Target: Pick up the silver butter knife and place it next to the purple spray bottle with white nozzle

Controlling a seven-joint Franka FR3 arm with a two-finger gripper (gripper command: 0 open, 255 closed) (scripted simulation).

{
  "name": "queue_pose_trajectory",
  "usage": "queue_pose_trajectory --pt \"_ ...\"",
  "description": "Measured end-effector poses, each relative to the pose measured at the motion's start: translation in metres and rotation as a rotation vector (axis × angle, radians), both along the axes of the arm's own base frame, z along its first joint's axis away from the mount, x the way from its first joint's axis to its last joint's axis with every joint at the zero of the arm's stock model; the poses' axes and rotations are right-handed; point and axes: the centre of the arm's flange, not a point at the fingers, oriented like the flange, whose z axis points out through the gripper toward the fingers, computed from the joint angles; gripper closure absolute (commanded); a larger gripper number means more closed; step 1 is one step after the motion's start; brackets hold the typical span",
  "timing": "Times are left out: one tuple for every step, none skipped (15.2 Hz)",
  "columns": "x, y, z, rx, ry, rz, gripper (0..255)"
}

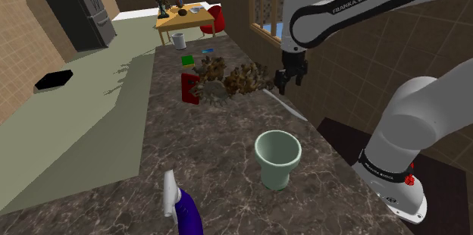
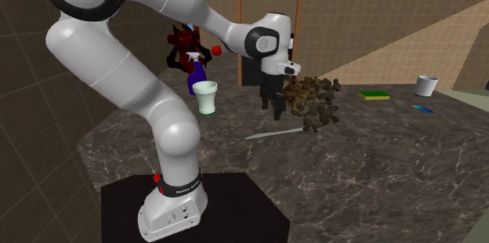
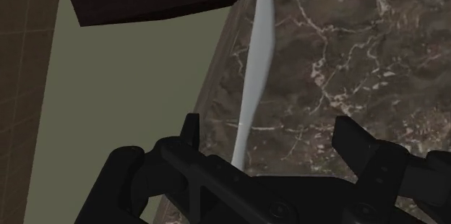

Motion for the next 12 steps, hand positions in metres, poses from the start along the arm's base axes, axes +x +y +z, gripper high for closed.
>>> queue_pose_trajectory --pt "0.005 -0.002 -0.012 0.001 -0.009 -0.021 0" --pt "0.011 -0.005 -0.021 0.001 -0.018 -0.042 0" --pt "0.017 -0.009 -0.033 0.002 -0.026 -0.063 0" --pt "0.02 -0.01 -0.039 0.002 -0.032 -0.075 0" --pt "0.021 -0.011 -0.045 0.002 -0.035 -0.082 0" --pt "0.021 -0.013 -0.05 0.002 -0.037 -0.085 0" --pt "0.02 -0.013 -0.056 0.002 -0.038 -0.087 0" --pt "0.021 -0.014 -0.06 0.002 -0.039 -0.087 0" --pt "0.021 -0.012 -0.065 0.002 -0.039 -0.088 0" --pt "0.021 -0.013 -0.071 0.002 -0.039 -0.088 0" --pt "0.02 -0.012 -0.077 0.002 -0.039 -0.088 0" --pt "0.02 -0.012 -0.081 0.002 -0.039 -0.088 0"
